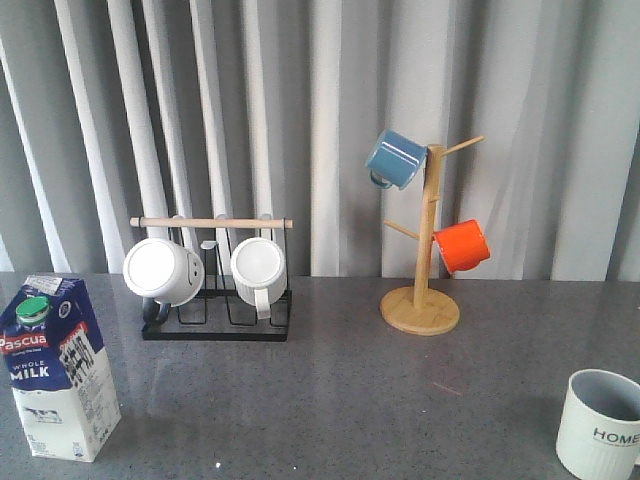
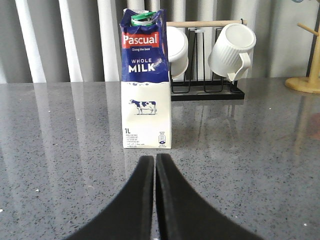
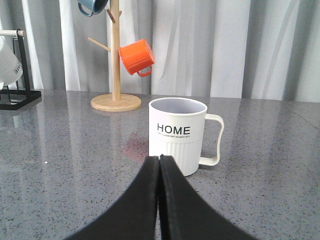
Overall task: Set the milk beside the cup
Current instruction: 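Move the right gripper toward the white HOME mug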
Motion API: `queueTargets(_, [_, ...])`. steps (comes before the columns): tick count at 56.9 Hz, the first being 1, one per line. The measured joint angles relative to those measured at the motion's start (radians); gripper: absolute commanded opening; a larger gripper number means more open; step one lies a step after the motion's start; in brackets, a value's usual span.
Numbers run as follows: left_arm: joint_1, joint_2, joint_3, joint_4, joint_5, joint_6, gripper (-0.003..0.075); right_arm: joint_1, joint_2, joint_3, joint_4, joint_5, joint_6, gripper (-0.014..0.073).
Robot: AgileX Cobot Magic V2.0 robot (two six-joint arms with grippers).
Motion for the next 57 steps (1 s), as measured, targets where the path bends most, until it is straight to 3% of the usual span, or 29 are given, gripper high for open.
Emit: queueTargets(57, [0.0, 0.0, 0.0, 0.0, 0.0, 0.0, -0.0006, 0.0, 0.0, 0.0, -0.004, -0.009, -0.017, -0.0008])
